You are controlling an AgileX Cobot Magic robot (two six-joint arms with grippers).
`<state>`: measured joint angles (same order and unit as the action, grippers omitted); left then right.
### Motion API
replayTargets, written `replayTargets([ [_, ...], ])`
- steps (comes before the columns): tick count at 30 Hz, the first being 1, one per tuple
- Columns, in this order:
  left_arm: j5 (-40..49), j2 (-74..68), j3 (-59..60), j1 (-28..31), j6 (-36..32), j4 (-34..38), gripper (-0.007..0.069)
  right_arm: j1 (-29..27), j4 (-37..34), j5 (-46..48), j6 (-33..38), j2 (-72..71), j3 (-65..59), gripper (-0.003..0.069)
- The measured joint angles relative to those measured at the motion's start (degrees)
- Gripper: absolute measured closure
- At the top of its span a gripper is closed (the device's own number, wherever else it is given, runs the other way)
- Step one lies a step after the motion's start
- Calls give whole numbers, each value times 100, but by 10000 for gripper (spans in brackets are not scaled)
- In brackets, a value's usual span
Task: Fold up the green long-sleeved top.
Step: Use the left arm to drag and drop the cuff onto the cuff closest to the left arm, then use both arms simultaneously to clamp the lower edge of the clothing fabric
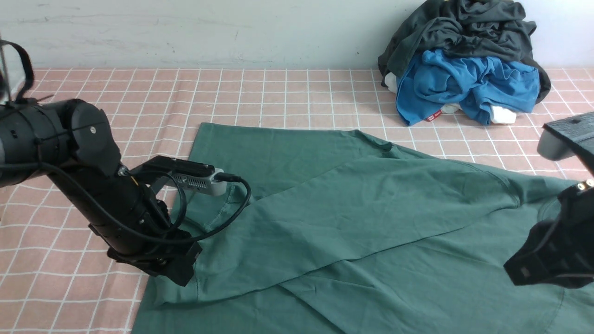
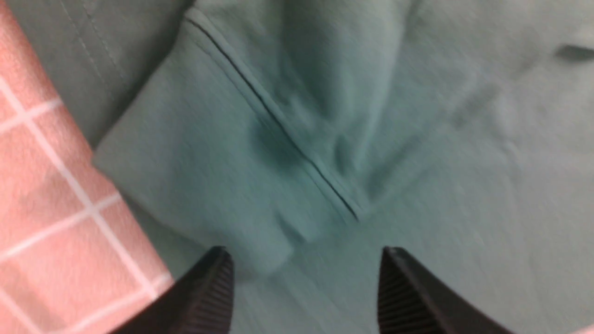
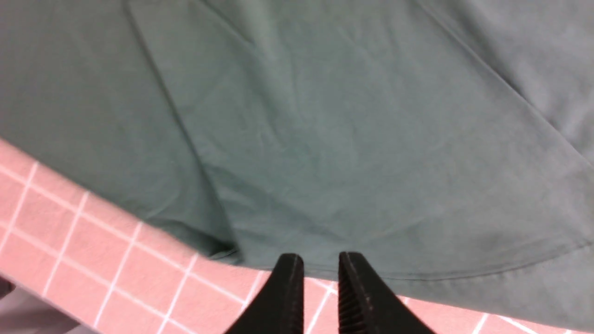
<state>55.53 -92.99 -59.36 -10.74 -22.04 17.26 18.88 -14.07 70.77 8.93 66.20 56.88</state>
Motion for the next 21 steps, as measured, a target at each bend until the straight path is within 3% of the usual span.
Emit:
replayTargets([
  [5,282,789,0,-164,-46,-118,167,515,0,0,5,-212,-103,553],
  [9,742,1425,236,-755,-380,-286,167,938,-4,18,137,-544,-530,553],
  [14,892,1452,942,-1469,-1024,-459,190,1017,-5,25,292,-853,-989,553],
  [16,801,1344,1424,-1811,-1453,-664,196,1017,20,19,324,-983,-1220,553],
  [21,-64,1133,2074,-2049,-1681,-1072,197,1017,61,-138,385,-1021,-1503,553],
])
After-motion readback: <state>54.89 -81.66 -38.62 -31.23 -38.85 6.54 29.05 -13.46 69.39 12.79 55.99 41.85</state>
